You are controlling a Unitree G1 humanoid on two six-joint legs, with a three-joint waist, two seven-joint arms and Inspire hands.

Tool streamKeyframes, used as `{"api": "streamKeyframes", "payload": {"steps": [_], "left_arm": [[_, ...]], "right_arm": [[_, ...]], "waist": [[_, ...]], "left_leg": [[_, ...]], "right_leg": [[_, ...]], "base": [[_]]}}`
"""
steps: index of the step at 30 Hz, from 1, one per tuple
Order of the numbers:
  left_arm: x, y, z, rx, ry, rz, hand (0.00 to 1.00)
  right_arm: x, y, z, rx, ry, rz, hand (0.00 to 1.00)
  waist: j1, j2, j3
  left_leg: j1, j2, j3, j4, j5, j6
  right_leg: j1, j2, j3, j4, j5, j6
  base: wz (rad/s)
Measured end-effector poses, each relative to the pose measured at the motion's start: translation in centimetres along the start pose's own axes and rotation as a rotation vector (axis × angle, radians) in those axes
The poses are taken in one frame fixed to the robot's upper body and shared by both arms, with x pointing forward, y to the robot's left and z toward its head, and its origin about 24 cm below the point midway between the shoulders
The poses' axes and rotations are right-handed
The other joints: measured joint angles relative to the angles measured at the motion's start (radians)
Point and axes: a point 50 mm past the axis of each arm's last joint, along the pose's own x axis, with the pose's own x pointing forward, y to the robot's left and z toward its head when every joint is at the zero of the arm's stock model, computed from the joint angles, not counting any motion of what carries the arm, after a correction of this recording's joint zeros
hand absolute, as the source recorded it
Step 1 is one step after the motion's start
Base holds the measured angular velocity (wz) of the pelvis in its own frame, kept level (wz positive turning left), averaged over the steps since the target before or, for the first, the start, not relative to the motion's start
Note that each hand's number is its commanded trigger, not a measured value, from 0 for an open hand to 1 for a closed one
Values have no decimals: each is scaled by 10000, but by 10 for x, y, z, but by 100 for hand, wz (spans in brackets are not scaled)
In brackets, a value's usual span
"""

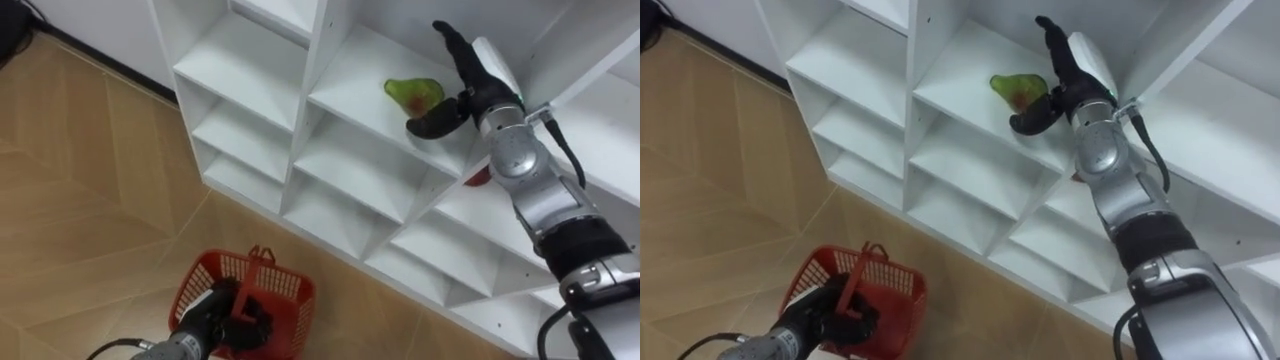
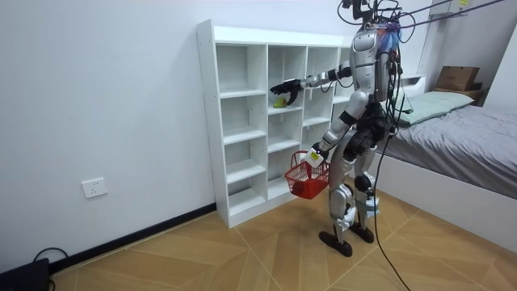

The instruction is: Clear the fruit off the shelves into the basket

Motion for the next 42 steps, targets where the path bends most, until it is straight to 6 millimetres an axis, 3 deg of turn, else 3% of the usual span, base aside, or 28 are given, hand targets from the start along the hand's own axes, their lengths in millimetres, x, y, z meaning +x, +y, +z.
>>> {"api": "streamKeyframes", "payload": {"steps": [42], "left_arm": [[4,-13,-3,-299,286,-361,100]], "right_arm": [[3,5,-5,-941,507,900,0]], "waist": [[275,66,0]], "left_leg": [[40,20,209,-265,119,9]], "right_leg": [[-193,-42,164,146,9,-17]], "base": [[-1]]}}
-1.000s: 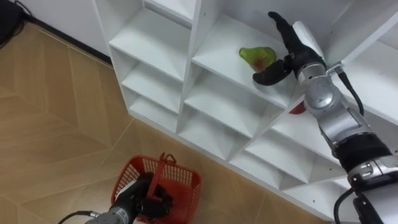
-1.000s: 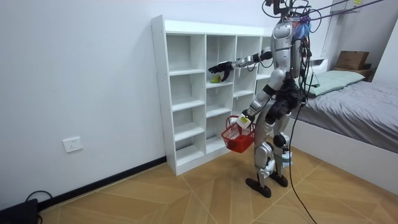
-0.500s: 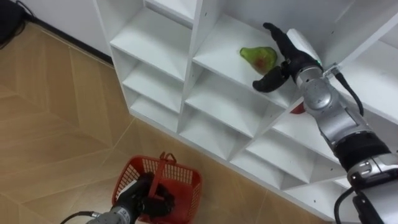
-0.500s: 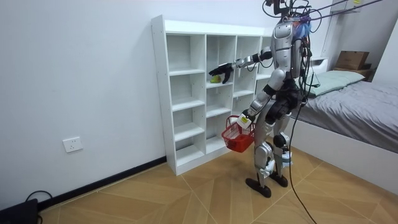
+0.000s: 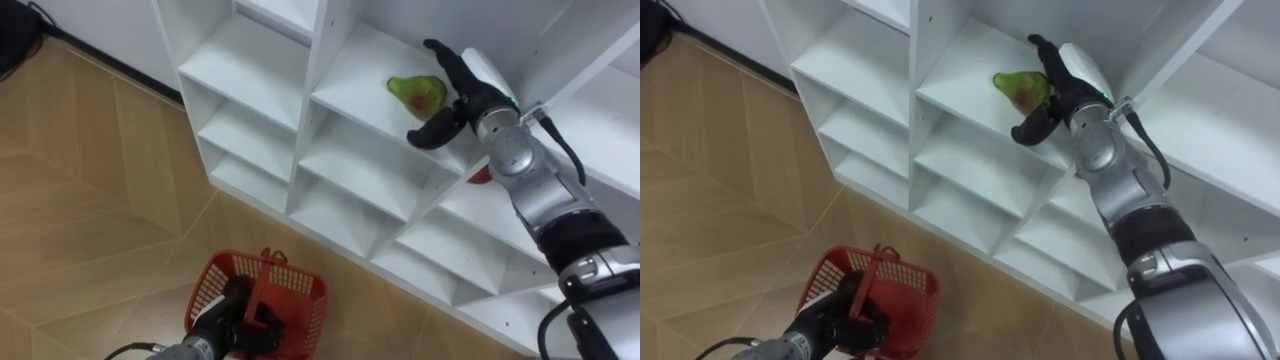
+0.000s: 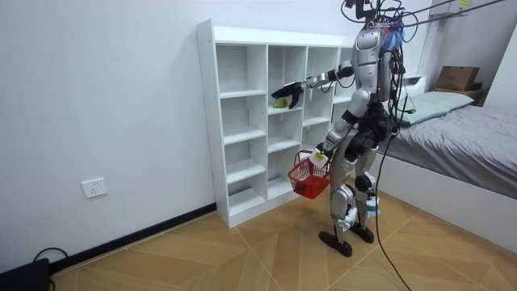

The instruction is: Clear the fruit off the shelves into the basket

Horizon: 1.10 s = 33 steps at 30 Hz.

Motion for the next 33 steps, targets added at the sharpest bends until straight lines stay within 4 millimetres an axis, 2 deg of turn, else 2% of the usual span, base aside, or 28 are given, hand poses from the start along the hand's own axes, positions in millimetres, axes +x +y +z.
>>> {"api": "streamKeyframes", "payload": {"steps": [4,5,6,7,8,9,10,11,12,13,18,22,33], "left_arm": [[0,0,-1,-25,58,-3,100],[0,0,-1,-25,60,-3,100],[0,0,-1,-26,61,-3,100],[0,0,-2,-27,65,-4,100],[0,0,-2,-24,66,-5,100],[0,0,-2,-23,66,-5,100],[0,0,-2,-22,66,-5,100],[0,0,-1,-18,69,-4,100],[0,0,-1,-18,68,-4,100],[0,0,-1,-17,67,-3,100],[0,0,-1,-10,61,10,100],[1,-1,0,-7,22,-10,100],[3,-4,4,110,-45,-124,100]], "right_arm": [[0,0,0,6,2,55,0],[0,0,0,6,3,78,8],[0,0,0,6,4,78,10],[0,0,0,6,5,82,17],[0,0,0,6,8,84,47],[0,0,0,7,8,84,53],[0,0,0,7,1,84,65],[0,1,0,38,-12,83,86],[0,0,0,55,-21,81,96],[0,0,1,90,-37,78,100],[0,4,1,88,-69,454,100],[0,4,2,148,-116,300,100],[0,7,3,175,-206,409,100]], "waist": [[-7,0,0],[-8,0,0],[-8,0,1],[-8,1,1],[-8,6,5],[-10,9,7],[-11,16,12],[-16,27,20],[-15,32,24],[-16,39,28],[-30,51,37],[-8,106,75],[-6,213,45]], "left_leg": [[2,-1,0,26,0,0],[2,-1,0,38,0,0],[1,-1,0,38,0,0],[1,-1,0,36,0,0],[2,-1,-1,36,0,0],[5,-1,-1,39,0,0],[10,-1,-1,48,0,0],[9,0,0,50,0,0],[9,0,0,50,0,0],[8,0,0,47,0,0],[6,4,4,39,0,0],[-13,9,3,50,1,-2],[-16,12,15,44,3,-3]], "right_leg": [[5,0,-4,-2,1,0],[6,1,-5,-2,1,-1],[6,1,-5,-2,1,-1],[6,1,-5,-2,1,-2],[10,2,-6,-3,1,-2],[11,2,-4,-4,2,-2],[13,1,-3,-5,2,-2],[13,2,-5,-5,2,-2],[13,2,-5,-5,2,-2],[12,2,-5,-6,2,-2],[5,4,-10,-6,3,-4],[-10,11,-15,-23,9,-15],[-28,13,-28,-30,12,-19]], "base": [[0],[0],[0],[0],[0],[0],[0],[0],[0],[0],[0],[0],[0]]}}
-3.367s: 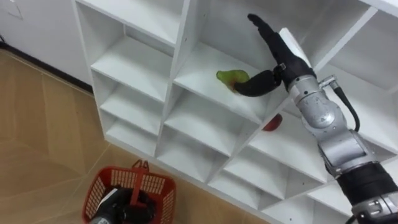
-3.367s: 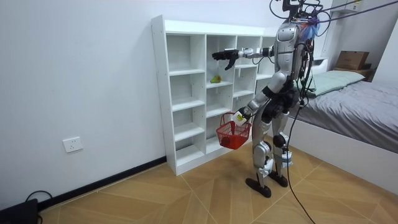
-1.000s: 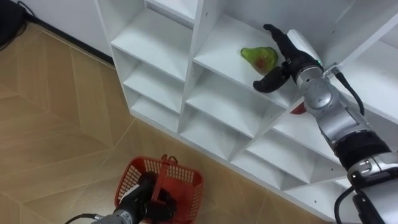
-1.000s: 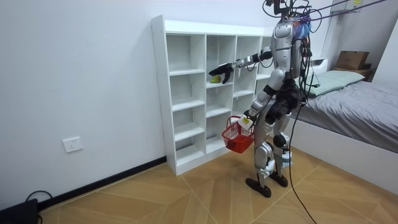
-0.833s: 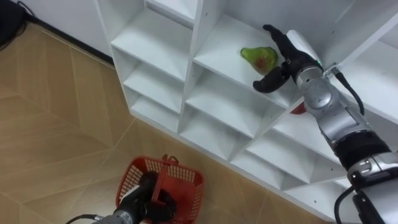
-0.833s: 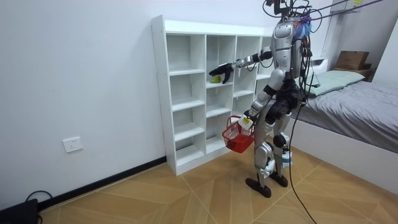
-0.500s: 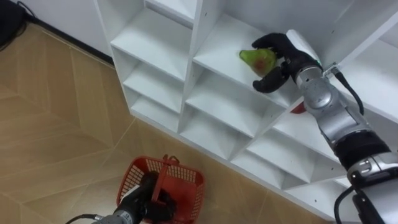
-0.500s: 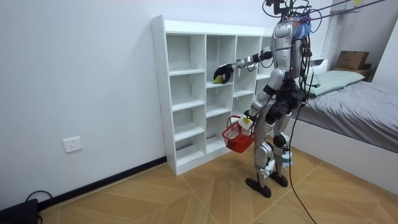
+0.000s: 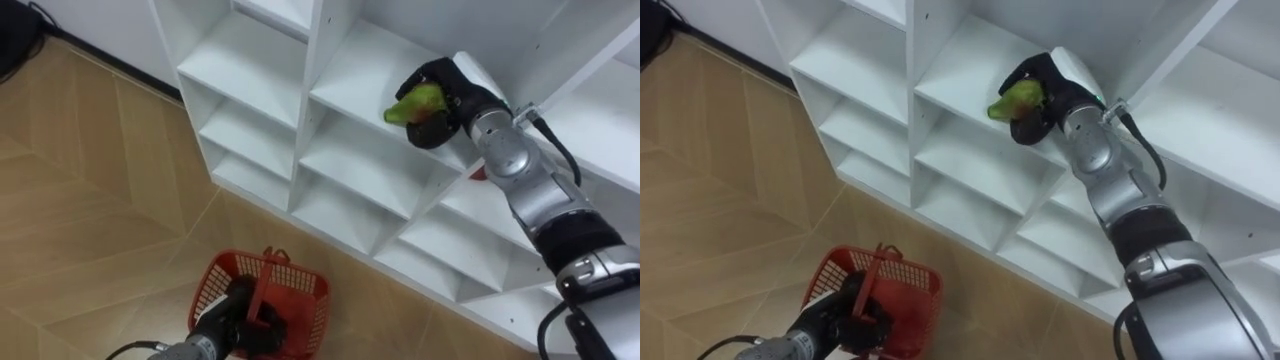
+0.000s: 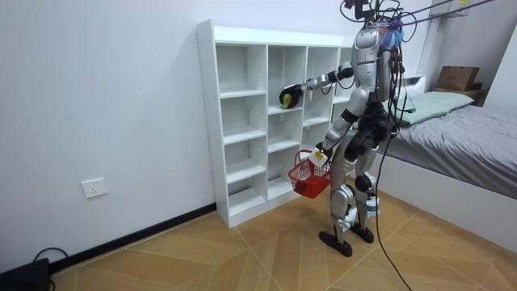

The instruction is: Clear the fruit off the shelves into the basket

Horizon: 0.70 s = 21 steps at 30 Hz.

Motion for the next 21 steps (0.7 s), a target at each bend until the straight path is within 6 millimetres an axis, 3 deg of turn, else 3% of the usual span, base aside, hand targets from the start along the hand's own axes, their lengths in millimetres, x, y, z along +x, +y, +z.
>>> {"api": "streamKeyframes", "payload": {"steps": [5,21], "left_arm": [[1,-3,1,175,23,-112,100],[2,-6,1,234,37,18,100]], "right_arm": [[0,2,0,12,4,60,100],[-1,8,-5,590,239,33,100]], "waist": [[2,123,-17],[18,150,-28]], "left_leg": [[9,6,1,-3,5,-6],[146,8,53,-74,6,-6]], "right_leg": [[5,4,-4,1,2,-3],[106,6,117,-11,3,-5]], "base": [[0],[0]]}}
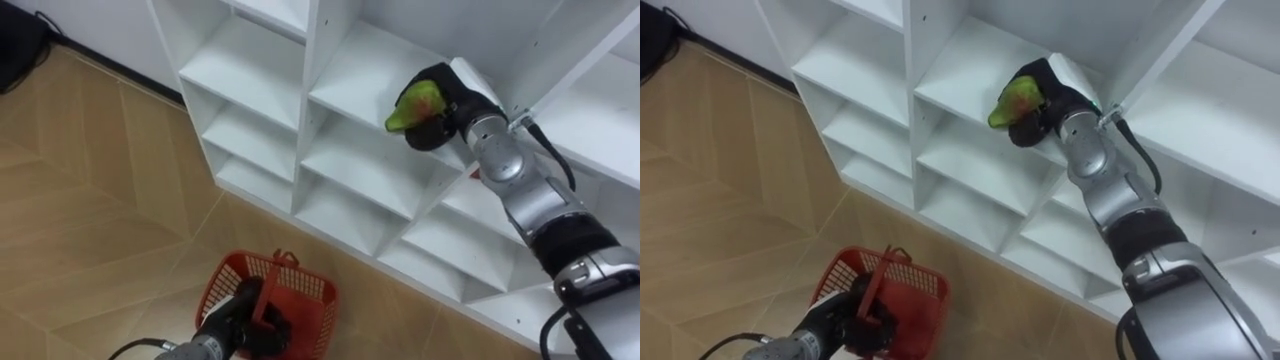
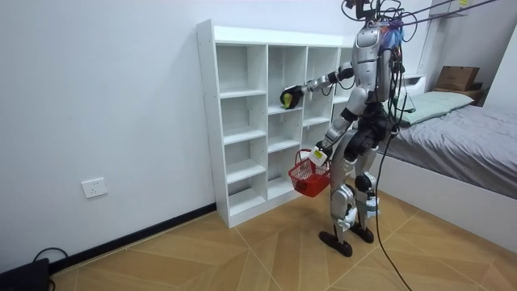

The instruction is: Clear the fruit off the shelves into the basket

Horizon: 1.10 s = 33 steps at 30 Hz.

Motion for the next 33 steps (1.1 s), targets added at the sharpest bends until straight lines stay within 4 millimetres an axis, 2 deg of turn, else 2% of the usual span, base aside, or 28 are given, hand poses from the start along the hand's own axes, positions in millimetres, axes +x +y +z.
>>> {"api": "streamKeyframes", "payload": {"steps": [9,14,25,31,33], "left_arm": [[1,-4,-2,-11,93,-128,100],[2,-11,-4,-171,183,-262,100],[3,-13,-3,-189,144,-273,100],[4,-13,0,-302,-46,-186,100],[4,-13,1,-379,-125,-159,100]], "right_arm": [[0,-1,-2,496,35,-80,100],[1,1,-5,1912,378,-372,100],[2,2,-2,2361,294,-400,100],[3,-2,15,2434,-530,-466,100],[2,-3,22,2439,-853,-444,100]], "waist": [[-52,105,0],[-52,288,1],[-134,309,-8],[-284,317,-15],[-361,361,-44]], "left_leg": [[-10,-28,-44,-26,11,18],[-14,-60,-61,-32,26,42],[-42,-57,-45,-12,26,43],[7,-3,223,-8,27,45],[14,3,268,-6,26,47]], "right_leg": [[23,-55,-135,0,0,2],[33,-111,-131,1,-3,7],[14,-130,-130,5,-3,8],[-10,-131,41,46,-3,8],[-24,-130,88,52,-2,9]], "base": [[2],[1],[0],[-7],[-10]]}}
